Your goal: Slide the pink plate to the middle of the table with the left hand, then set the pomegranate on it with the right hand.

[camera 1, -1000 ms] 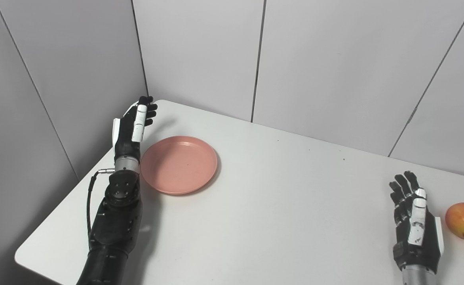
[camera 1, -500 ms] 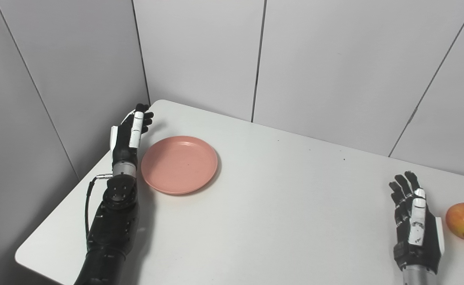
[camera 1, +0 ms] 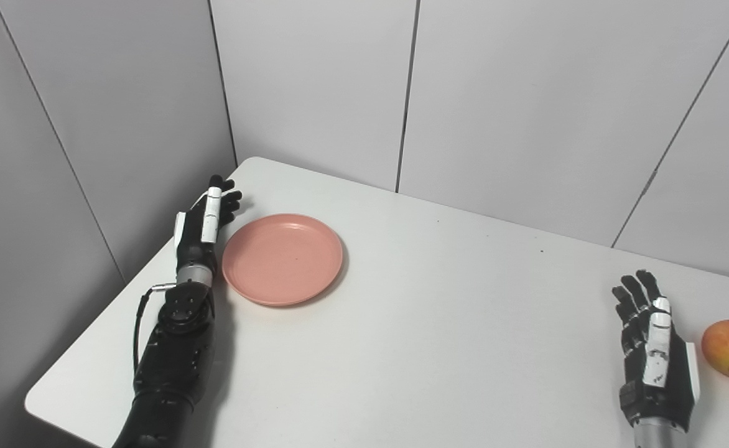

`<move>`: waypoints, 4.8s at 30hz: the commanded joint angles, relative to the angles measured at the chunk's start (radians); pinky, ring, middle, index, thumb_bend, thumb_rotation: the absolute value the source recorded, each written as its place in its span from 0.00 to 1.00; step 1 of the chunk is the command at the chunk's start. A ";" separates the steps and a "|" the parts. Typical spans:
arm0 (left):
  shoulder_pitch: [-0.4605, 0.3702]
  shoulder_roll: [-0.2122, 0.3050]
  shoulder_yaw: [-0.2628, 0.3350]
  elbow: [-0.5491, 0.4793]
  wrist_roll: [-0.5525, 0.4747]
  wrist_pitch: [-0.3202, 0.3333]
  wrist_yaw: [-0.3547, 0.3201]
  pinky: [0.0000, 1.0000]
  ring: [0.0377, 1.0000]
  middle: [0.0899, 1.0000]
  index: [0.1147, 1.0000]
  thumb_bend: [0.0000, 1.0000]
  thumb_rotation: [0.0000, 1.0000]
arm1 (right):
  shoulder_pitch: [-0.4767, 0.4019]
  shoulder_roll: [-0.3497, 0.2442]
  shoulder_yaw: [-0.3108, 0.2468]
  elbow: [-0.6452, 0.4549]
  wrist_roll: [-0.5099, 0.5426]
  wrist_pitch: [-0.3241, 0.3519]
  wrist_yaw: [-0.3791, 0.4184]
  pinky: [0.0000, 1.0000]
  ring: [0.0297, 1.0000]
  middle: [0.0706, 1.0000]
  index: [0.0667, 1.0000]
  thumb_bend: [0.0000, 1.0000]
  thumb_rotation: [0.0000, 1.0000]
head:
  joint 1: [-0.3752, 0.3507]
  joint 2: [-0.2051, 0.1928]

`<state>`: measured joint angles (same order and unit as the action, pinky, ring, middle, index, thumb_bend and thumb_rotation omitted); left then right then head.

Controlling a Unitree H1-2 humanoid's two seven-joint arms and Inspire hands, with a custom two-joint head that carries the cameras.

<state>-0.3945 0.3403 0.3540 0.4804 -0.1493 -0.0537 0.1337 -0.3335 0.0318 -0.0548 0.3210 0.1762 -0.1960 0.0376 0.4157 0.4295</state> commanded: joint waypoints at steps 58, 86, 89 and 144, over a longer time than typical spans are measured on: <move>-0.070 -0.106 -0.131 -0.115 -0.058 0.082 -0.105 0.78 0.80 0.78 0.75 0.80 1.00 | 0.027 0.002 -0.008 0.028 -0.002 -0.028 0.003 0.96 0.89 0.88 0.89 0.58 0.91 | -0.013 0.018; -0.082 -0.211 -0.225 -0.175 0.007 0.159 -0.094 0.76 0.78 0.76 0.75 0.78 1.00 | 0.034 0.014 -0.001 -0.003 -0.021 0.002 -0.011 0.95 0.89 0.87 0.88 0.57 0.95 | -0.084 0.076; -0.084 -0.213 -0.237 -0.170 0.013 0.162 -0.103 0.76 0.78 0.76 0.74 0.79 1.00 | 0.035 0.016 -0.001 -0.006 -0.019 0.009 -0.010 0.95 0.89 0.87 0.88 0.58 0.95 | -0.097 0.085; -0.013 -0.290 -0.372 -0.246 0.104 0.136 -0.158 0.85 0.87 0.86 0.85 0.73 1.00 | 0.033 0.102 0.055 -0.047 -0.089 0.025 -0.052 0.93 0.89 0.88 0.88 0.62 0.95 | -0.511 0.156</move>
<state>-0.3913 0.0653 0.0004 0.2576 -0.0543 0.1030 -0.0050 -0.3029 0.1196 -0.0026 0.2598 0.0778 -0.1175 -0.0269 -0.0966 0.5844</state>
